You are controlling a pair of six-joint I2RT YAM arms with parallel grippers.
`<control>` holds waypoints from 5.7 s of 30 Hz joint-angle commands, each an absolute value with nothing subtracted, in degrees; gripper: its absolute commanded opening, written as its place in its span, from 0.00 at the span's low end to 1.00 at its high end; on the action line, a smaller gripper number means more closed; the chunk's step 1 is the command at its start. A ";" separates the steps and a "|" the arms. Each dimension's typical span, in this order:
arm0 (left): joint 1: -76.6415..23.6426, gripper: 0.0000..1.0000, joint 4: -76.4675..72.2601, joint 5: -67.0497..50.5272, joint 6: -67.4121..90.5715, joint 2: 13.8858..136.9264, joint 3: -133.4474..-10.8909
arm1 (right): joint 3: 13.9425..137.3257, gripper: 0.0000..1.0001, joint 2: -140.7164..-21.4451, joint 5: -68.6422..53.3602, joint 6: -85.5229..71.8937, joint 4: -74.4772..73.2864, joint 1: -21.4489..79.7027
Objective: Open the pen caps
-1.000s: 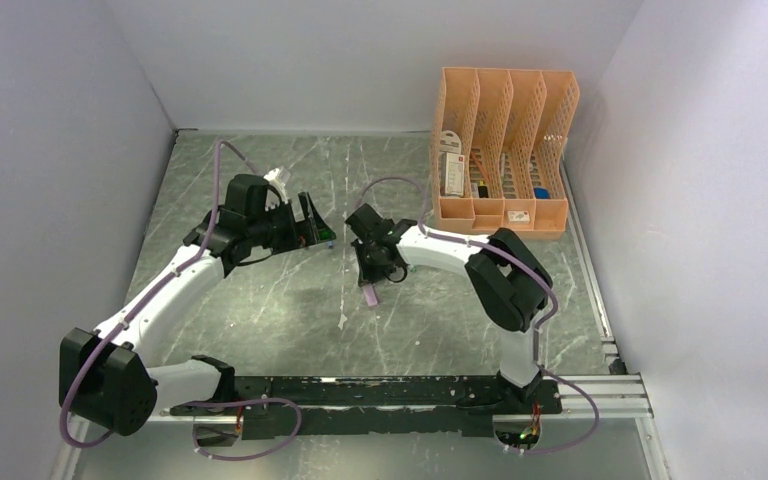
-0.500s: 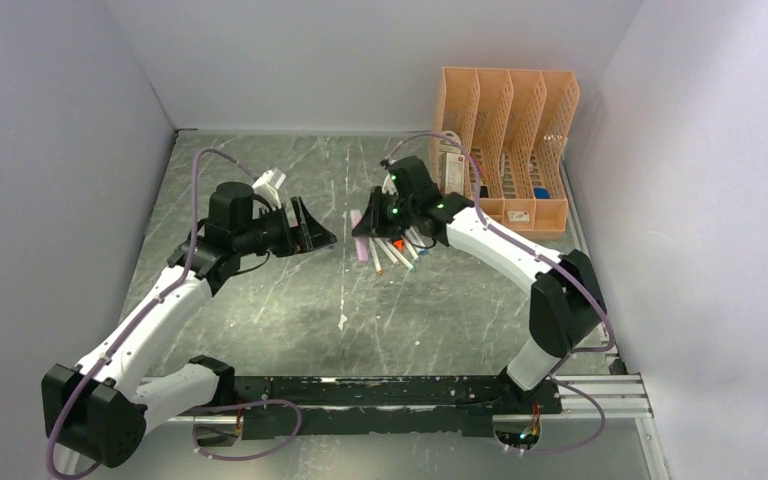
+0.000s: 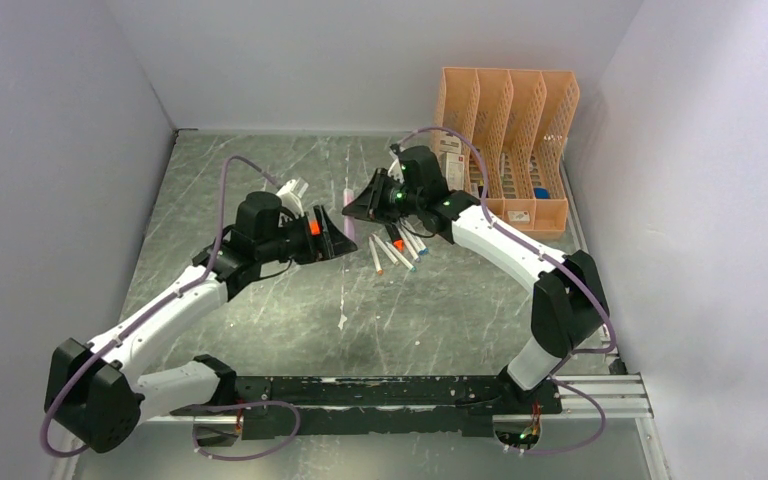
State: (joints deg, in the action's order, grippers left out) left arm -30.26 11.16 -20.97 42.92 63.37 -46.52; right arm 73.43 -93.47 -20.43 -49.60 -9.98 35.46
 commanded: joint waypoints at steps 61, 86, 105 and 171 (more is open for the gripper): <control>-36.84 0.07 -10.88 -30.02 44.68 68.40 -43.37 | 54.31 0.45 -80.35 -33.55 -55.70 5.53 30.48; -36.21 0.08 -47.63 -42.71 69.35 68.42 -30.34 | 40.01 0.30 -71.46 -42.04 -68.13 30.53 28.56; -36.20 0.08 -46.61 -41.56 68.11 72.43 -33.15 | 41.02 0.34 -70.78 -40.49 -63.59 24.89 30.12; -44.60 0.07 11.60 -17.49 42.40 71.13 -47.71 | 87.61 0.18 -115.40 9.42 -15.28 -40.89 31.55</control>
